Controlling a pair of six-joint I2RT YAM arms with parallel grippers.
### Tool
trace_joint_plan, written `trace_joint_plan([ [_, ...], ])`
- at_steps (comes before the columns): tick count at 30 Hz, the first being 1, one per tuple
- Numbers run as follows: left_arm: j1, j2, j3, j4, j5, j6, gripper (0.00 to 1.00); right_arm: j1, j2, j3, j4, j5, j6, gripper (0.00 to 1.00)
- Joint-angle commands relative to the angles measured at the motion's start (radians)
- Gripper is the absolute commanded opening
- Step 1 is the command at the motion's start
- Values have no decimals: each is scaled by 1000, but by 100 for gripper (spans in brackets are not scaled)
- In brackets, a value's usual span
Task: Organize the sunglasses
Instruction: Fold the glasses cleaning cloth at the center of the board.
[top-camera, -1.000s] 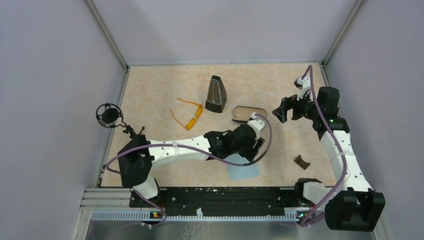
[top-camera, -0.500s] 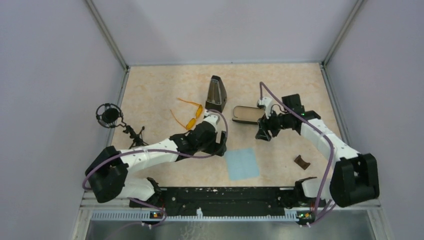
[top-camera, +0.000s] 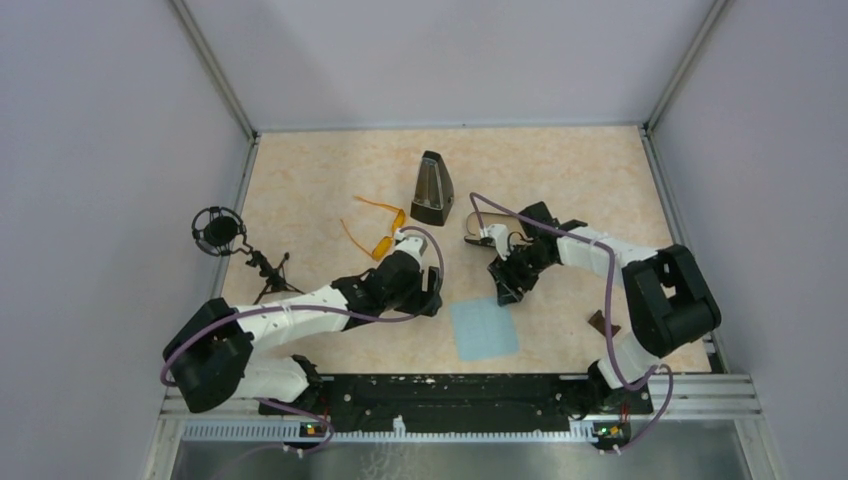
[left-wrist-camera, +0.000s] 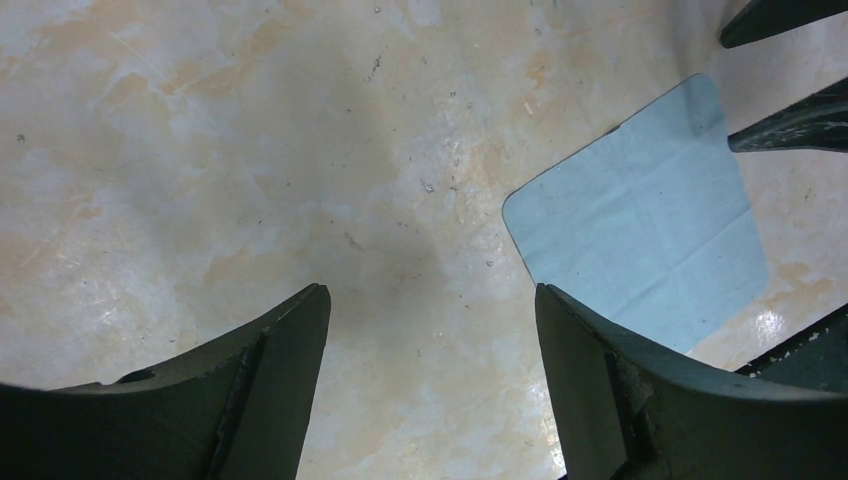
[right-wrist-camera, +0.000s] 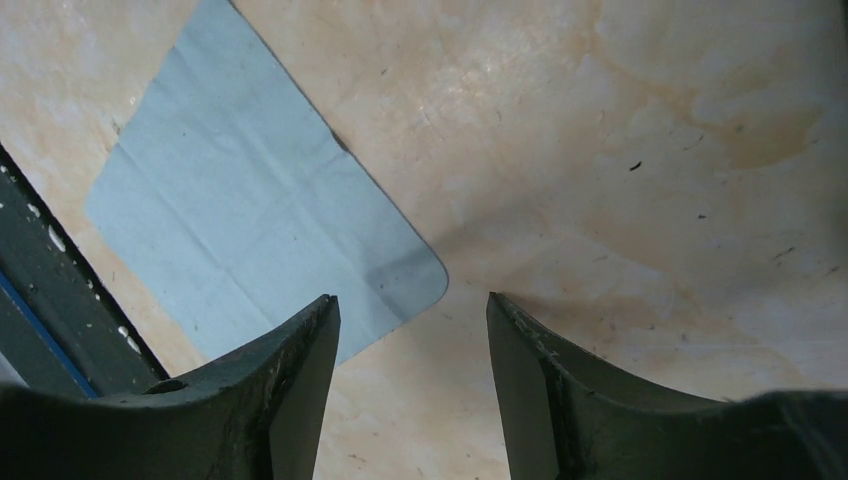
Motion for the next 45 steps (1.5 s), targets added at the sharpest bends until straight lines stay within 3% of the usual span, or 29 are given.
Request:
trace_joint_plan([
  [1,1,-54,-26,91,22,-16,80,19,37,48,43,26,24,56],
  [4,1,-72,-35,95,21,-11,78,30,52,47,49,24,30,55],
  [11,1,-78,-46,94,19,-13,76,58,85,62,21,12,23,40],
  [21,1,-74,-46,89,21,-19,76,62,73,61,11,21,18,26],
  [30,1,-74,-46,90,24,-19,75,62,61,59,12,47,14,21],
  [34,1,-70,-48,96,23,-19,75,61,60,58,17,59,11,13],
  [37,1,-57,-46,108,22,-3,75,61,60,61,15,61,6,0],
  [45,3,94,26,131,33,77,69,49,36,49,39,120,20,0],
])
